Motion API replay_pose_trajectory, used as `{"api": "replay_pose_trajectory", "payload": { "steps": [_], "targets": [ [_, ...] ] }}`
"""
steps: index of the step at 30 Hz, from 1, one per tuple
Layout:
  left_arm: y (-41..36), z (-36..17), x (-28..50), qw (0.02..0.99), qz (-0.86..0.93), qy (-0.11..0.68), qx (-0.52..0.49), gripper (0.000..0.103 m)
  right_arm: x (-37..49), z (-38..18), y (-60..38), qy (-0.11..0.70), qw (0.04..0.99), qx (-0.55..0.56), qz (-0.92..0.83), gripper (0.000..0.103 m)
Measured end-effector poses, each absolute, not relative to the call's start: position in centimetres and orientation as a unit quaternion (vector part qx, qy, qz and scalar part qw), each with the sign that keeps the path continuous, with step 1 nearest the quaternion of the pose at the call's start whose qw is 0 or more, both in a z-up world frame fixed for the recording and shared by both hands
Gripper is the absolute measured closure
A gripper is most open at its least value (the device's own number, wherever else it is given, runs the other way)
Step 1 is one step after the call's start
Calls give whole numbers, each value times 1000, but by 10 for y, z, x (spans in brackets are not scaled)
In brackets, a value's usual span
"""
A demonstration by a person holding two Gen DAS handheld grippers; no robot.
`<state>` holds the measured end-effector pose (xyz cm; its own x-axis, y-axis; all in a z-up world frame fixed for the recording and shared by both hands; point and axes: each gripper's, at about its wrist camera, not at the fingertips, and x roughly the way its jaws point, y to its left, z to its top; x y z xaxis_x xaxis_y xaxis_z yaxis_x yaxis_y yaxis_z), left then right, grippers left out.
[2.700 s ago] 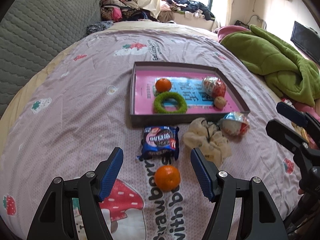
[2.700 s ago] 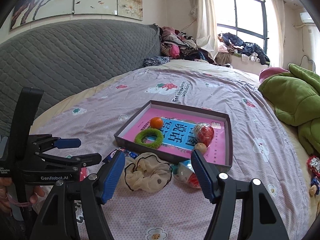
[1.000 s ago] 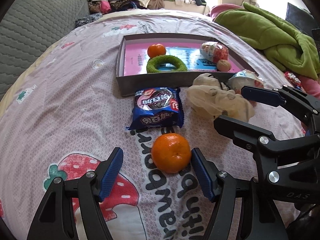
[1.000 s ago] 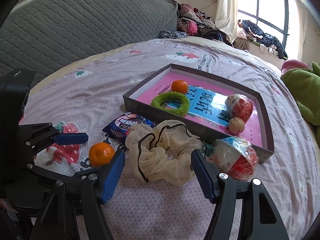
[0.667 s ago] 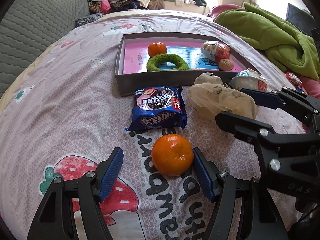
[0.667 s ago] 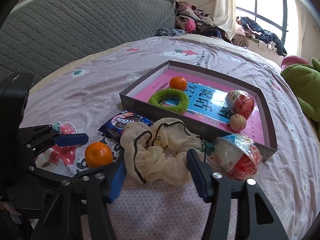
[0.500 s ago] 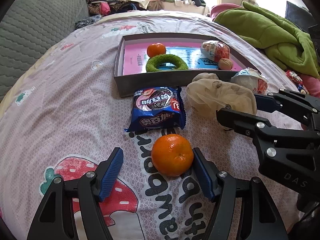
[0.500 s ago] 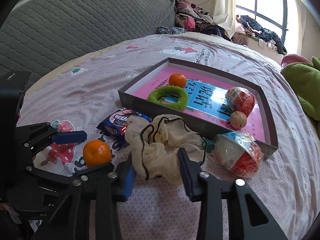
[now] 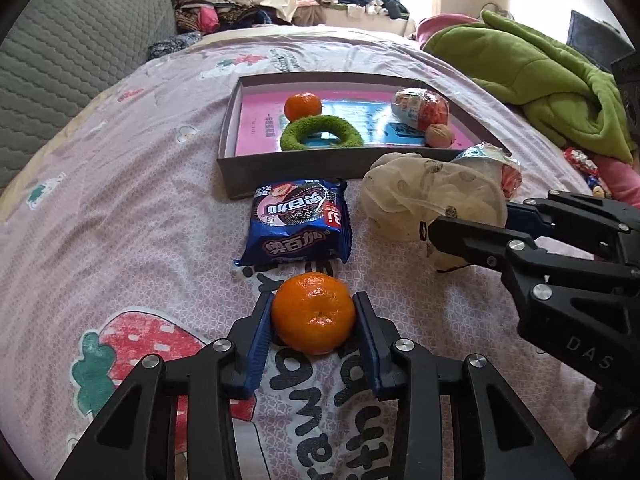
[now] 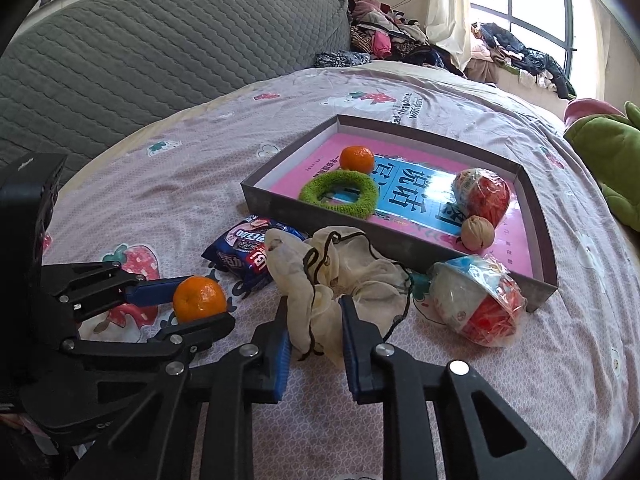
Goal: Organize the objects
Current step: 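Grasp the mandarin with the left gripper while the right grasps the beige mesh cloth, then lift the mandarin and beige cloth and carry both toward the box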
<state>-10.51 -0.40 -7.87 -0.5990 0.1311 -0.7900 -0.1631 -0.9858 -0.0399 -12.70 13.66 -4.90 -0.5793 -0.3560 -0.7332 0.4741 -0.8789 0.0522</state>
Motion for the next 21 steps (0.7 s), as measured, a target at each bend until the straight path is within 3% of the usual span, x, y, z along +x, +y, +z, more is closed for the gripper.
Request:
{"api": "replay_pose_trajectory", "payload": {
  "steps": [21],
  "targets": [
    [-6,-52,-93,32,905,12,-425,64,-117,-31,144,54,240,383,-890,83]
  ]
}}
